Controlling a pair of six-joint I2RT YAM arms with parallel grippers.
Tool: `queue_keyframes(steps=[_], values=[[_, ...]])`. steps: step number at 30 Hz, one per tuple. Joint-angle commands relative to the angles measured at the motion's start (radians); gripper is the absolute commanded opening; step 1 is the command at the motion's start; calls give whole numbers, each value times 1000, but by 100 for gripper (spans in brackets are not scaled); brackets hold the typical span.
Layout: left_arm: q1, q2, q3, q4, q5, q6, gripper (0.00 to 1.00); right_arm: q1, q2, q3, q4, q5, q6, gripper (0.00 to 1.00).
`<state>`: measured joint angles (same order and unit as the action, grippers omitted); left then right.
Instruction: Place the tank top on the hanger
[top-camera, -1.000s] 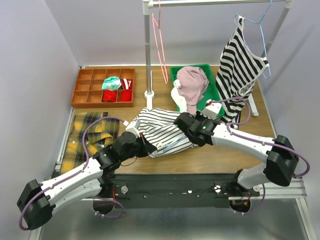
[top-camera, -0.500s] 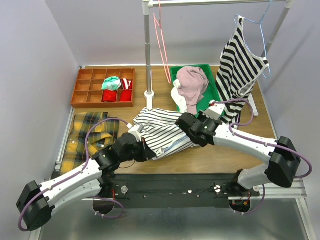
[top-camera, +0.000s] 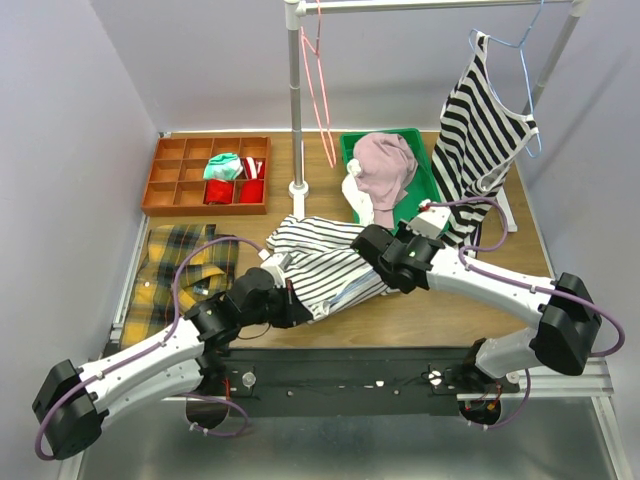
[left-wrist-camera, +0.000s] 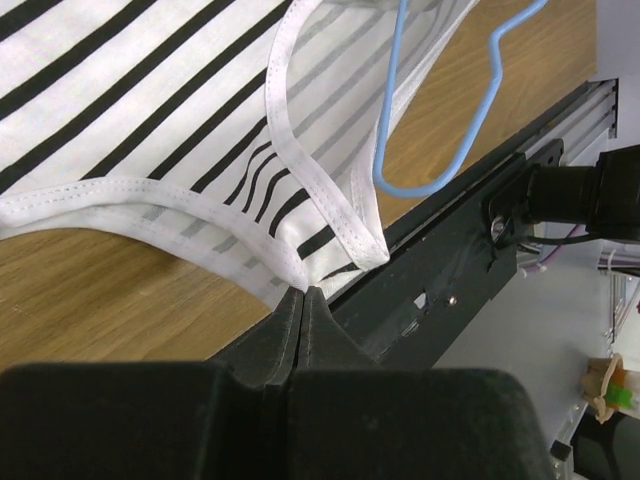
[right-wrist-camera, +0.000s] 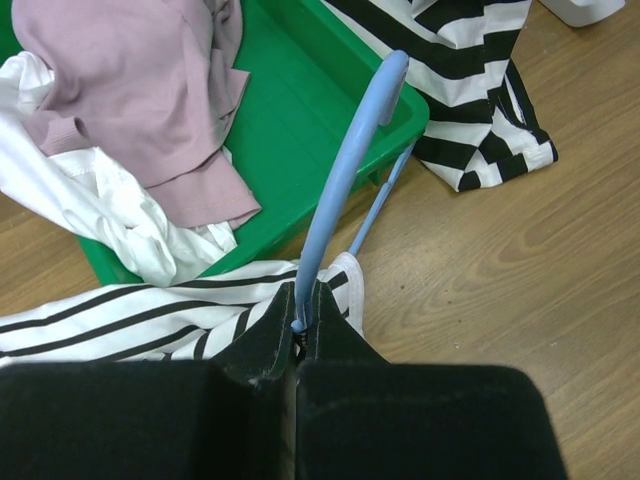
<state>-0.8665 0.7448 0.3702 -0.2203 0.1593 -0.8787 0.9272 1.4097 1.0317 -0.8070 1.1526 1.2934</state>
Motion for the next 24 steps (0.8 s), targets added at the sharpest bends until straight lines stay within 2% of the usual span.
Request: queue_keyframes(steps=[1, 9, 17, 24], values=[[-16, 16, 21, -14, 25, 32, 0, -7, -20, 30, -21, 12, 43, 1], [-31, 16, 68, -10, 5, 35, 0, -8, -12, 18, -12, -4, 43, 1], [-31, 2, 157, -34, -90, 24, 0, -8, -21, 8, 12, -36, 26, 1], [-32, 65, 200, 30, -64, 23, 0, -7, -43, 22, 48, -67, -8, 1]])
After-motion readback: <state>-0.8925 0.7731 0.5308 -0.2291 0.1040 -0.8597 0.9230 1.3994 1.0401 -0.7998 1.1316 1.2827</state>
